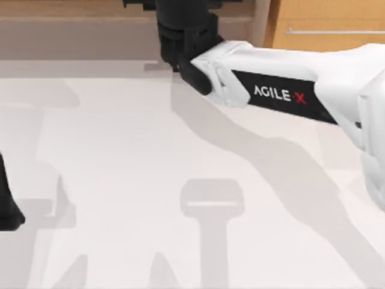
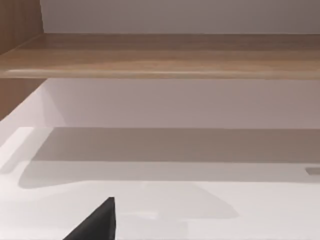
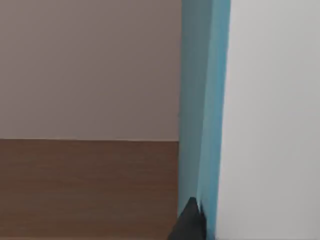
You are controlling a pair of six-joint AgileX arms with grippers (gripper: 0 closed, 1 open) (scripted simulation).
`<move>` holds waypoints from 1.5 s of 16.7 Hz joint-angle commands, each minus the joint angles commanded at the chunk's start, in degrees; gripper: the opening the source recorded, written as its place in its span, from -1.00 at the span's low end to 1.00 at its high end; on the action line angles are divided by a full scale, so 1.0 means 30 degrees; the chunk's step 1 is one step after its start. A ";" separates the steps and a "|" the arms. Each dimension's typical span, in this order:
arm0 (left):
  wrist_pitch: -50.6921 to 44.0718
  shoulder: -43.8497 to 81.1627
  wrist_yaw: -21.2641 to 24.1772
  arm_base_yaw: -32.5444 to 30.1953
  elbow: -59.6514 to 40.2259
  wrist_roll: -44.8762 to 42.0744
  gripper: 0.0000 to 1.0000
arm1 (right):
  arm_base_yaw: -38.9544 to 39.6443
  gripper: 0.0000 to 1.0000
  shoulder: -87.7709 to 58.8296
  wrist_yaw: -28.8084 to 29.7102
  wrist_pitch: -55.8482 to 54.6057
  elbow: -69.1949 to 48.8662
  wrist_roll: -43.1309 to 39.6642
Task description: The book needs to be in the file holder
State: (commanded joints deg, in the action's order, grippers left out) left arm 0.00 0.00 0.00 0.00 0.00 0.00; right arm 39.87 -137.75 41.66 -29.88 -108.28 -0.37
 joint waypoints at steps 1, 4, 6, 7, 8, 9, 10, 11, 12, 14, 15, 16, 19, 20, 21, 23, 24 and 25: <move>0.0000 0.0000 0.0000 0.0000 0.0000 0.0000 1.00 | 0.0000 -1.00 0.0082 -0.0003 0.0222 -0.0141 0.0003; 0.0000 0.0000 0.0000 0.0000 0.0000 0.0000 1.00 | -0.0001 -1.00 0.0256 -0.0007 0.0696 -0.0436 -0.0004; 0.0000 0.0000 0.0000 0.0000 0.0000 0.0000 1.00 | -0.0001 -1.00 0.0256 -0.0007 0.0696 -0.0436 -0.0004; 0.0000 0.0000 0.0000 0.0000 0.0000 0.0000 1.00 | 0.0002 -1.00 0.0171 -0.0010 0.0657 -0.0375 0.0024; 0.0000 0.0000 0.0000 0.0000 0.0000 0.0000 1.00 | 0.0002 -1.00 0.0171 -0.0010 0.0657 -0.0375 0.0024; 0.0000 0.0000 0.0000 0.0000 0.0000 0.0000 1.00 | 0.0024 -1.00 0.0253 0.0027 0.0629 -0.0295 0.0112; 0.0000 0.0000 0.0000 0.0000 0.0000 0.0000 1.00 | 0.0091 -1.00 0.0511 0.0144 0.0541 -0.0041 0.0393; 0.0000 0.0000 0.0000 0.0000 0.0000 0.0000 1.00 | 0.0235 -1.00 0.0886 0.0335 0.0423 0.0410 0.0848; 0.0000 0.0000 0.0000 0.0000 0.0000 0.0000 1.00 | 0.0424 -1.00 0.1329 0.0569 0.0288 0.0976 0.1405; 0.0000 0.0000 0.0000 0.0000 0.0000 0.0000 1.00 | 0.1061 -1.00 0.2503 0.1237 -0.0028 0.2701 0.3020; 0.0000 0.0000 0.0000 0.0000 0.0000 0.0000 1.00 | 0.1457 -1.00 0.3187 0.1632 -0.0202 0.3741 0.3997; 0.0000 0.0000 0.0000 0.0000 0.0000 0.0000 1.00 | 0.1875 -1.00 0.3929 0.2046 -0.0382 0.4846 0.5058; 0.0000 0.0000 0.0000 0.0000 0.0000 0.0000 1.00 | 0.3150 -1.00 0.6364 0.3318 -0.0888 0.8444 0.8625; 0.0000 0.0000 0.0000 0.0000 0.0000 0.0000 1.00 | 0.3512 -1.00 0.7191 0.3712 -0.1012 0.9704 0.9899; 0.0000 0.0000 0.0000 0.0000 0.0000 0.0000 1.00 | 0.3799 -1.00 0.8015 0.4079 -0.1110 1.0967 1.1176; 0.0000 0.0000 0.0000 0.0000 0.0000 0.0000 1.00 | 0.4056 -1.00 0.9642 0.4703 -0.1224 1.3467 1.3716; 0.0000 0.0000 0.0000 0.0000 0.0000 0.0000 1.00 | 0.4014 -1.00 1.0442 0.4956 -0.1255 1.4685 1.4963; 0.0000 0.0000 0.0000 0.0000 0.0000 0.0000 1.00 | 0.3742 -1.00 1.1223 0.5123 -0.1263 1.5844 1.6167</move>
State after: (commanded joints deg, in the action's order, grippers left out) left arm 0.00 0.00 0.00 0.00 0.00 0.00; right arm 51.09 -104.08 57.03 -33.67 -60.75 48.13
